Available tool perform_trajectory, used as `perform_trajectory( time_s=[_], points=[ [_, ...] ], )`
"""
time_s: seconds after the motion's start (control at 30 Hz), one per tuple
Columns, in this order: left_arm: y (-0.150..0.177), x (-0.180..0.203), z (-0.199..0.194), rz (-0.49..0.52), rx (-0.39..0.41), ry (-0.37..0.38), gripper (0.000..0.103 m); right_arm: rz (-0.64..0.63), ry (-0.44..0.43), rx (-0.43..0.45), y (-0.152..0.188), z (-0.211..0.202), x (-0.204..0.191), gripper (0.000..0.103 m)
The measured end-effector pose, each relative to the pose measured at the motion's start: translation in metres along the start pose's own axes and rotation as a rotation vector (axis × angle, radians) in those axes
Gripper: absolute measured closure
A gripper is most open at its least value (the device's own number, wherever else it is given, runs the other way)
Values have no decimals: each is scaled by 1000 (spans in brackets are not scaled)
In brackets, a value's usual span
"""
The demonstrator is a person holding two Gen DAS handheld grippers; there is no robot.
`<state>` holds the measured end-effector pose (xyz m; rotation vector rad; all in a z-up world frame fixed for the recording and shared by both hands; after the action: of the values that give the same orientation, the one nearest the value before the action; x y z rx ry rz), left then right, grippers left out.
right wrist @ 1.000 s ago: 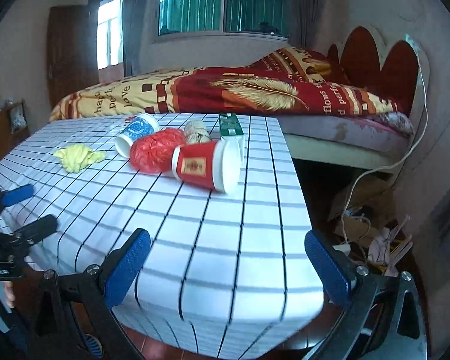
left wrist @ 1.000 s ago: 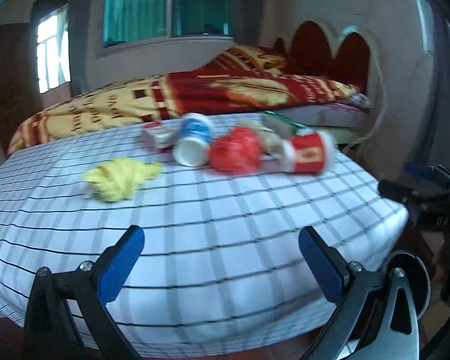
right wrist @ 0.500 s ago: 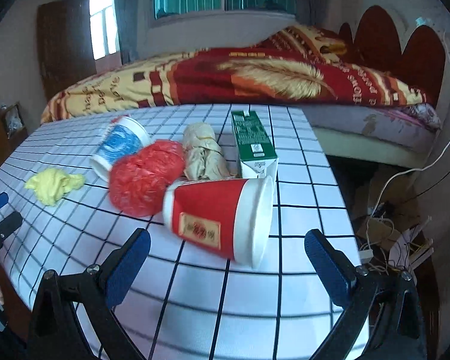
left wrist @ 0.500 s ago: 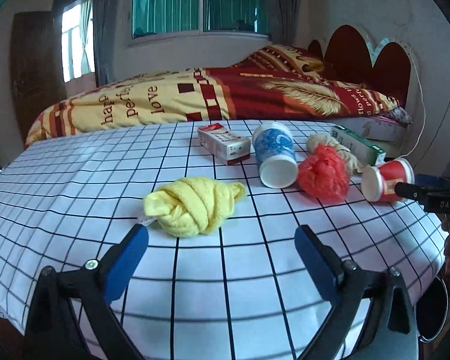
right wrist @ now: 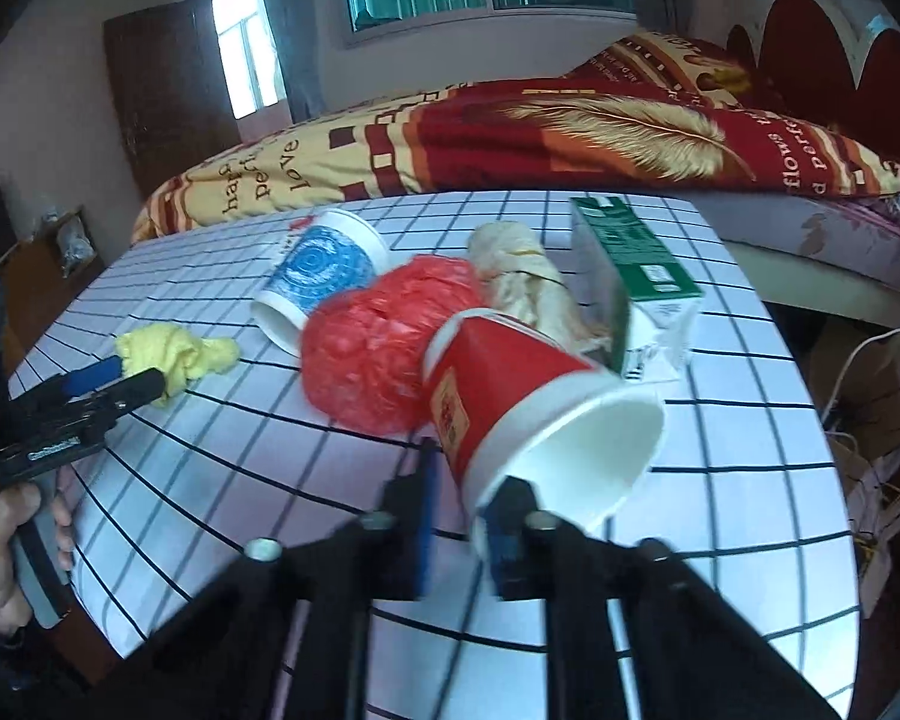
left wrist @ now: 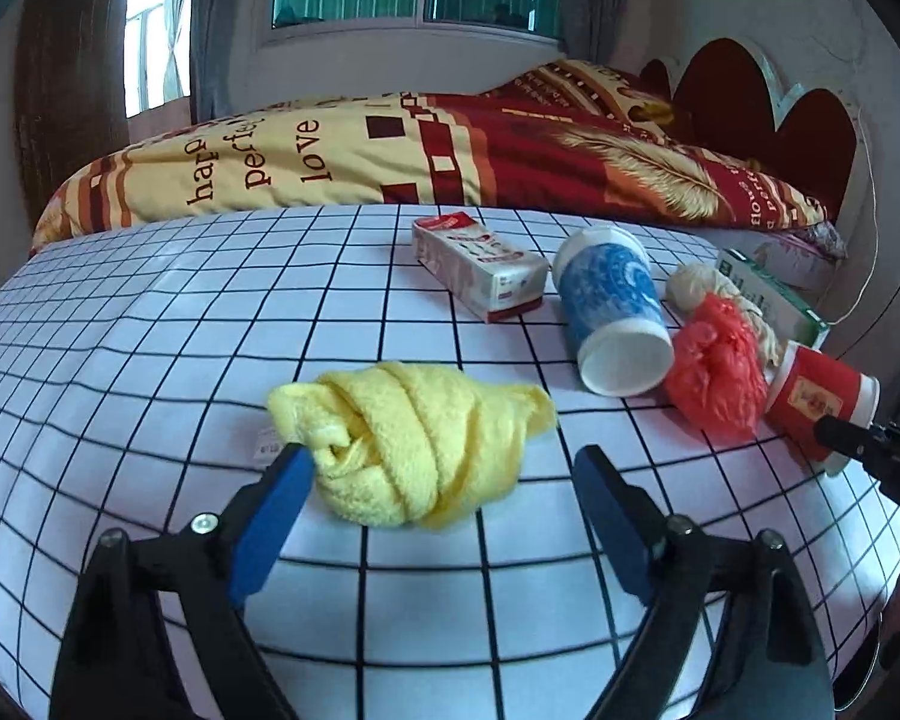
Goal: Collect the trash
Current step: 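Grasp the yellow cloth with the left tool while the right tool grasps the red paper cup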
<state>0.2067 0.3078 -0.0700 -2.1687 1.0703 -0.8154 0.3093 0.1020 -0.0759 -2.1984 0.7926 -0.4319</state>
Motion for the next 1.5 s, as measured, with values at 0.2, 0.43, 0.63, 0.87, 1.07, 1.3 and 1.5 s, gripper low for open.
perform_trajectory(
  time_s=[0.2,0.43,0.63,0.87,1.07,1.3,1.5],
  points=[
    [-2,-8,21,-12,-102,15,53,-19,-8,10,-9,3,-9,100],
    [8,1,-2,6,-63,76,66,-60,13,35,-6,-12,-14,101],
    [23,28,-32,46,-16,125,66,-50,38,70,1,-39,-8,101],
    [41,72,-66,120,13,189,66,-78,98,96,17,-89,0,101],
    [62,106,-84,160,11,247,66,-60,155,102,44,-131,19,101],
    [88,146,-94,203,-19,303,66,16,214,79,84,-159,50,101],
    [109,185,-102,260,-40,356,66,58,260,70,111,-183,69,101]
  ],
)
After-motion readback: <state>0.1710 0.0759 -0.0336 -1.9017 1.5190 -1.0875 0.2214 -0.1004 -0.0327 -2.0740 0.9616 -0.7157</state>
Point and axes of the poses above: each gripper's, at about its wrist camera, not at the fingertips, and z roughly the way its jaws point, x to its right, y to its underside, the point moved 6 cm from there along z, roughly the way its jaws point, and after that the axes turned 15 degrees about -z, right-handed, at the moved point
